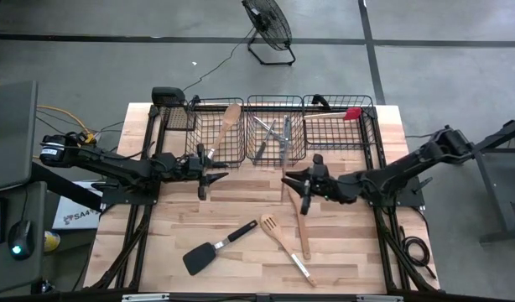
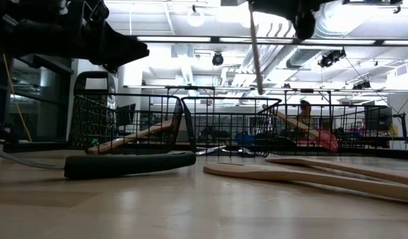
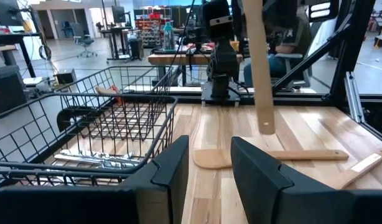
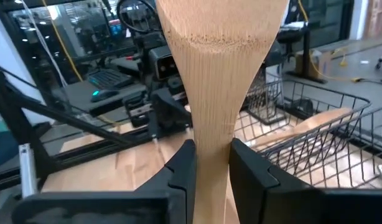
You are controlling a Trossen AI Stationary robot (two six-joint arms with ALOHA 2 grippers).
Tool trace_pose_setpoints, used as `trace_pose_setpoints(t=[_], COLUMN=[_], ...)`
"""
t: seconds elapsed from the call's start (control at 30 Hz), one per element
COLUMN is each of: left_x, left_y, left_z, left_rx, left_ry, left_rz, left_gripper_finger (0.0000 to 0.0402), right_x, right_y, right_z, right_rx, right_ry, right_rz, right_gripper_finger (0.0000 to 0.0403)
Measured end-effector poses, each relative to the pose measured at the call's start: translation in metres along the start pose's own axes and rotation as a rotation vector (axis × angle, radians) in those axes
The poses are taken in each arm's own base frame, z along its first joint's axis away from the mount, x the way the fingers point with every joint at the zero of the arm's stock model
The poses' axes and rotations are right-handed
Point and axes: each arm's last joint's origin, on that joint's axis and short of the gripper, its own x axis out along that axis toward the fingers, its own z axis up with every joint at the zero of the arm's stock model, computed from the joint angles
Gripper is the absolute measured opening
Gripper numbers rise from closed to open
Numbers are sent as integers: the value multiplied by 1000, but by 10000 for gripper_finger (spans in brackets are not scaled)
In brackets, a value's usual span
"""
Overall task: Pick & Place Kitchen Items
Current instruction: Put the wooden serving spoon into the left wire basket
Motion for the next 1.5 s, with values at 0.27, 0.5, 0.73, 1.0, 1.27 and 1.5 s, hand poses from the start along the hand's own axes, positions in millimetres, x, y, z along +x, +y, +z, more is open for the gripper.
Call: trace_pose_setpoints(t=[0.27,0.5,0.73,1.0,1.27,1.5], left_x=[4,20,54,93,116,123], left_y=[-3,-6,-10,-16,-19,-20], left_z=[10,34,40,54,59,58], left_rx=[-31,-90,-112,-109,-100,-122], left_ry=[-44,-80,-30,-2,94,104], left_rz=[-75,-117,-109,-117,-103,-105], left_gripper_finger=[135,220,250,251,251,250], right_x=[28,47,58,59,58,59], right_y=[-9,-19,-28,-30,-30,-31], right_z=[-7,-8,-10,-8,-5,-5], right_rx=[-29,-27,-64,-120,-129,-142], right_ry=[-56,-154,-209,-237,-268,-275], right_rz=[72,169,268,261,272,241], right_gripper_finger=[63,63,63,63,63,63])
